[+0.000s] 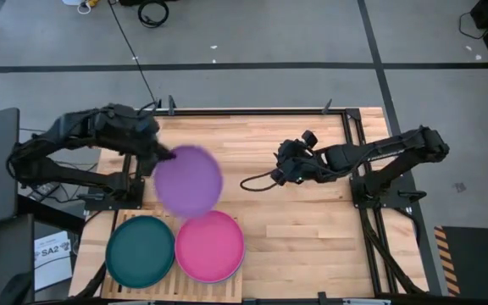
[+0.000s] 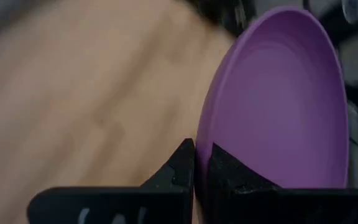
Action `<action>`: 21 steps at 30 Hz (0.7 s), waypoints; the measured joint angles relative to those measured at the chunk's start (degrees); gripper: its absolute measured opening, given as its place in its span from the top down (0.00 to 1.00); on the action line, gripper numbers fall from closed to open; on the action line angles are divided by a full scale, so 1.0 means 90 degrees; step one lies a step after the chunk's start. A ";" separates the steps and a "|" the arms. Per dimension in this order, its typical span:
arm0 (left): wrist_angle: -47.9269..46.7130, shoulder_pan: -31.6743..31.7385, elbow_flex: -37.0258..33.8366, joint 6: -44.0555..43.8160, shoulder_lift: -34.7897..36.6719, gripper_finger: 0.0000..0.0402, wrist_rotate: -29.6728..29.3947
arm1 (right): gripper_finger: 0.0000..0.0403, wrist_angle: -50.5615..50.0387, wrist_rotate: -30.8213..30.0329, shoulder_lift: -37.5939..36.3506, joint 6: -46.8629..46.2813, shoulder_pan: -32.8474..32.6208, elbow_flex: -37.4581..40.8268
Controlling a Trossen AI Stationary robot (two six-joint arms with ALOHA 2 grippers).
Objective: Place and stack plates onto a shelf
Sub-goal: Stack the purple plate on top of the dark green plate on the shelf
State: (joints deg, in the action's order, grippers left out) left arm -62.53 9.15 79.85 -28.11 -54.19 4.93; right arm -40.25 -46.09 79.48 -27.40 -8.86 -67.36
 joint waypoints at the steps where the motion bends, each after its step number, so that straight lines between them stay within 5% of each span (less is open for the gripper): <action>1: -0.0345 0.0000 0.0066 -0.0122 0.0000 0.94 0.0324 | 0.56 0.0050 0.0086 0.0002 0.0002 0.0037 0.0023; 5: -0.1580 -0.0124 0.0083 -0.0331 0.0026 0.94 0.1264 | 0.56 0.0179 0.0175 0.0002 0.0007 0.0109 0.0030; 10: -0.2519 -0.0626 -0.0193 -0.0635 0.0033 0.94 0.1676 | 0.56 0.0189 0.0301 0.0002 0.0012 0.0140 0.0033; 21: -0.2489 -0.2233 -0.0599 -0.1459 0.0025 0.94 0.1895 | 0.56 0.0199 0.0624 0.0002 0.0012 0.0138 0.0033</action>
State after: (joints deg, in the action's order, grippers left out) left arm -84.93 -10.95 74.46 -41.24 -53.97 21.99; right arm -38.46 -40.48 79.50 -27.29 -7.62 -67.07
